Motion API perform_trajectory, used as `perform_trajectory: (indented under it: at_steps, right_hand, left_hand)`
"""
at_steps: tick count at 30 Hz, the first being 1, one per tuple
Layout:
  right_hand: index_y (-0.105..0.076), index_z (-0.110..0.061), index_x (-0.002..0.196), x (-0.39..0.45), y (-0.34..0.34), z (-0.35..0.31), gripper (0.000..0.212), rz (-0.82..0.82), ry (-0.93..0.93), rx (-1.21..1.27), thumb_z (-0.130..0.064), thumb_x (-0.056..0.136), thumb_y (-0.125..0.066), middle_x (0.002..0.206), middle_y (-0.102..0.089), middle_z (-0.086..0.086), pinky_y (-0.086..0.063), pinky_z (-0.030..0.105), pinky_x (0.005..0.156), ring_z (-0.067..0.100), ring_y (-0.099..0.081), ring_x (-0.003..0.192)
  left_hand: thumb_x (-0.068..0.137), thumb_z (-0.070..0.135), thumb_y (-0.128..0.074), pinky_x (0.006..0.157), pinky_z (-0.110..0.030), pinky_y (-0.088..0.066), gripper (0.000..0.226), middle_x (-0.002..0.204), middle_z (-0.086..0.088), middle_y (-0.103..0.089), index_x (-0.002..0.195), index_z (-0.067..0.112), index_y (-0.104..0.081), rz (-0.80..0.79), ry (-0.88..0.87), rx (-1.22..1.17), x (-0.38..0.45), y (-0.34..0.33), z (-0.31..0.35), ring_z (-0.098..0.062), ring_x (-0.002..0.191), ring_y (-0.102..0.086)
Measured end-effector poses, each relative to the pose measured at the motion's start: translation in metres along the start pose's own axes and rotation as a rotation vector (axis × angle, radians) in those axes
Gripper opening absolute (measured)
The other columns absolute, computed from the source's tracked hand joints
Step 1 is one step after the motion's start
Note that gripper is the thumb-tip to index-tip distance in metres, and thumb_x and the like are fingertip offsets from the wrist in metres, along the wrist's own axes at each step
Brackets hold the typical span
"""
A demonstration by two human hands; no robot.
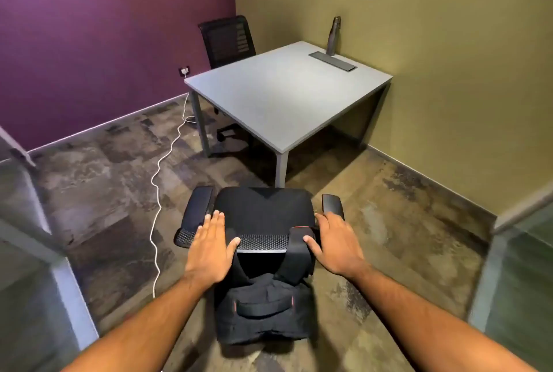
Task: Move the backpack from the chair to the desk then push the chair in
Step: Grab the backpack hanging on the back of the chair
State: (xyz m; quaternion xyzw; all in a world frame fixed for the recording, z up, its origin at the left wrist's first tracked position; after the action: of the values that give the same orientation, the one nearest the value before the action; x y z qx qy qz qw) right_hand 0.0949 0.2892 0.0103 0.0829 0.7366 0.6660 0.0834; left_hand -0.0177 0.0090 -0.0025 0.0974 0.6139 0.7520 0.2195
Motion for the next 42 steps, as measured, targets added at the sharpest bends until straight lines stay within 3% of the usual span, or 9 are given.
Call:
perform_trajectory:
  at_steps: [6,9,12,17,25,29,35,38,42]
  right_hand:
    - [-0.063,-0.011,0.138,-0.001,-0.024,0.007,0.052,-0.012,-0.002,0.118,-0.05,0.109,-0.044,0.125,-0.065,0.008,-0.048,0.043,0.104,0.031,-0.061,0.117]
    - [-0.071,-0.012,0.123,0.002,-0.032,0.006,0.052,0.001,-0.032,0.093,-0.052,0.109,-0.042,0.114,-0.069,0.01,-0.047,0.044,0.102,0.031,-0.063,0.109]
    - [-0.075,-0.012,0.112,0.007,-0.035,0.001,0.063,-0.038,-0.13,0.095,-0.062,0.106,-0.038,0.111,-0.073,0.009,-0.043,0.046,0.108,0.03,-0.065,0.111]
    - [-0.074,-0.017,0.125,0.015,-0.041,0.0,0.079,-0.136,-0.214,0.139,-0.079,0.1,-0.031,0.13,-0.069,0.005,-0.029,0.051,0.124,0.026,-0.057,0.131]
    - [-0.074,-0.018,0.129,0.029,-0.045,-0.006,0.107,-0.229,-0.386,0.205,-0.1,0.08,-0.026,0.138,-0.066,0.004,-0.02,0.06,0.126,0.026,-0.052,0.137]
    - [-0.079,-0.019,0.118,0.035,-0.047,-0.011,0.116,-0.229,-0.46,0.197,-0.106,0.067,-0.025,0.132,-0.07,0.004,-0.02,0.059,0.125,0.026,-0.057,0.134]
    - [-0.077,-0.024,0.08,0.039,-0.05,-0.013,0.089,-0.168,-0.538,0.274,-0.102,0.056,-0.043,0.1,-0.079,-0.004,-0.039,0.047,0.109,0.023,-0.069,0.108]
    - [-0.064,-0.032,0.066,0.033,-0.05,-0.012,0.067,-0.149,-0.57,0.342,-0.098,0.06,-0.053,0.1,-0.078,-0.006,-0.041,0.044,0.106,0.022,-0.069,0.108]
    - [-0.074,-0.029,0.081,0.031,-0.046,-0.012,0.059,-0.178,-0.594,0.409,-0.087,0.076,-0.062,0.1,-0.079,-0.003,-0.05,0.043,0.103,0.026,-0.071,0.106]
  left_hand:
    - [0.108,0.047,-0.032,0.127,-0.043,-0.017,0.066,0.166,-0.016,-0.028,0.159,0.006,-0.023,0.046,0.097,0.022,0.0,-0.015,0.007,-0.031,0.156,-0.02]
    - [0.103,0.053,-0.016,0.125,-0.045,-0.022,0.071,0.16,-0.019,-0.038,0.155,0.008,-0.036,0.021,0.095,0.083,-0.002,-0.016,0.009,-0.035,0.151,-0.031]
    - [0.095,0.056,-0.006,0.123,-0.049,-0.027,0.081,0.151,-0.023,-0.046,0.151,0.014,-0.046,0.005,0.074,0.105,-0.004,-0.015,0.009,-0.04,0.141,-0.042]
    - [0.107,0.048,-0.031,0.118,-0.044,-0.033,0.052,0.148,-0.018,-0.046,0.154,0.027,-0.042,-0.027,0.042,0.159,0.002,-0.016,0.008,-0.038,0.134,-0.044]
    - [0.089,0.061,-0.005,0.124,-0.038,-0.024,0.083,0.154,-0.011,-0.047,0.149,0.023,-0.049,-0.164,-0.15,0.162,0.021,-0.01,0.001,-0.031,0.149,-0.033]
    - [0.088,0.06,-0.007,0.12,-0.036,-0.029,0.083,0.147,-0.007,-0.056,0.142,0.021,-0.056,-0.135,-0.194,0.156,0.025,-0.01,-0.002,-0.027,0.14,-0.045]
    - [0.092,0.046,-0.029,0.111,-0.037,-0.043,0.062,0.131,-0.008,-0.067,0.131,0.012,-0.063,-0.065,-0.118,0.102,0.025,-0.019,-0.002,-0.026,0.125,-0.059]
    - [0.09,0.044,-0.03,0.103,-0.04,-0.049,0.059,0.121,-0.008,-0.071,0.12,0.01,-0.067,-0.041,-0.103,0.095,0.023,-0.021,-0.004,-0.026,0.116,-0.063]
    - [0.086,0.045,-0.025,0.093,-0.04,-0.055,0.062,0.107,-0.009,-0.074,0.107,0.01,-0.071,-0.03,-0.124,0.101,0.018,-0.025,-0.006,-0.028,0.104,-0.067]
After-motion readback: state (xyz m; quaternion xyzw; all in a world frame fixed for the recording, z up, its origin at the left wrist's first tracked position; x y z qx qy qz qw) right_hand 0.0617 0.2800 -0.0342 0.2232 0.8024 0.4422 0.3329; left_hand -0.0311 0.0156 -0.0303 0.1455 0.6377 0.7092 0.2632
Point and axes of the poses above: each hand's wrist, its own x-axis towards the middle knuckle, its own y-axis out of the back of the hand, z = x × y, the point moved 2 cm from there along x, towards the middle knuckle
